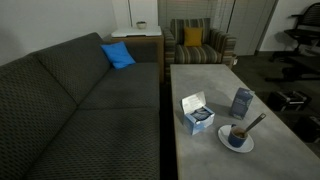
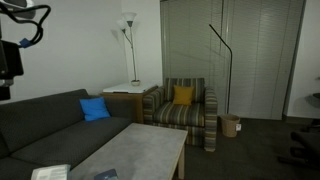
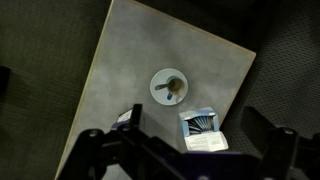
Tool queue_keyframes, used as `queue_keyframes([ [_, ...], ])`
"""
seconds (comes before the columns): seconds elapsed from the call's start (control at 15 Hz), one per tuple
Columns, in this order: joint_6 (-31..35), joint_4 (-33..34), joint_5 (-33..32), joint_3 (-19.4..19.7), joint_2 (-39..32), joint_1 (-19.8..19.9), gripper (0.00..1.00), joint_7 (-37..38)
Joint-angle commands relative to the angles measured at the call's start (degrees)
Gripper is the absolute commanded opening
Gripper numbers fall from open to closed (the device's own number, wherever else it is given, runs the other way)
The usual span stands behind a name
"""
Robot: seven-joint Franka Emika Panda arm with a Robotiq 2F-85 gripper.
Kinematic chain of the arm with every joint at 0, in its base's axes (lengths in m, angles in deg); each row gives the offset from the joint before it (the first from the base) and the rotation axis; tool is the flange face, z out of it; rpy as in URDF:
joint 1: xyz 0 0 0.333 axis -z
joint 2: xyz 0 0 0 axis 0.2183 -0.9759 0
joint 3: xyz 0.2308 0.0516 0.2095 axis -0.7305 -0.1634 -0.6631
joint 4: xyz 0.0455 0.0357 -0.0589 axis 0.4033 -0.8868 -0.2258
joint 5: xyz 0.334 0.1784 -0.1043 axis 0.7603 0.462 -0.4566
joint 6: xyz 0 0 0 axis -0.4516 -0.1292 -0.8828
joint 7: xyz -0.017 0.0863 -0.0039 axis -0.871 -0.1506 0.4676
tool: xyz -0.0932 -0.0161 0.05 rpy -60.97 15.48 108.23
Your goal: Stir the contents in the blue mug
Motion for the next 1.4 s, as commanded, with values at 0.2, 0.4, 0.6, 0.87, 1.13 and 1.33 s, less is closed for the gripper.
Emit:
queue_keyframes([
  [0.2,2.19,2.78,-2.33,0.02,-9.98,1.04,1.0,-6.77],
  [0.4,1.48,2.0,-4.97,-0.09,-9.94,0.85,1.0,-2.54],
  [0.6,1.24,4.58,-7.94,0.59,-14.68,0.71,1.0,1.44],
  [0.87,9.49,2.53,-12.23,0.27,-13.8,-0.22,1.0,0.0],
  [1.13,20.96,2.52,-10.5,-1.49,-16.93,1.8,1.0,-7.51],
  [1.33,26.63,2.73,-8.13,-4.21,-20.15,4.78,1.0,-18.21],
])
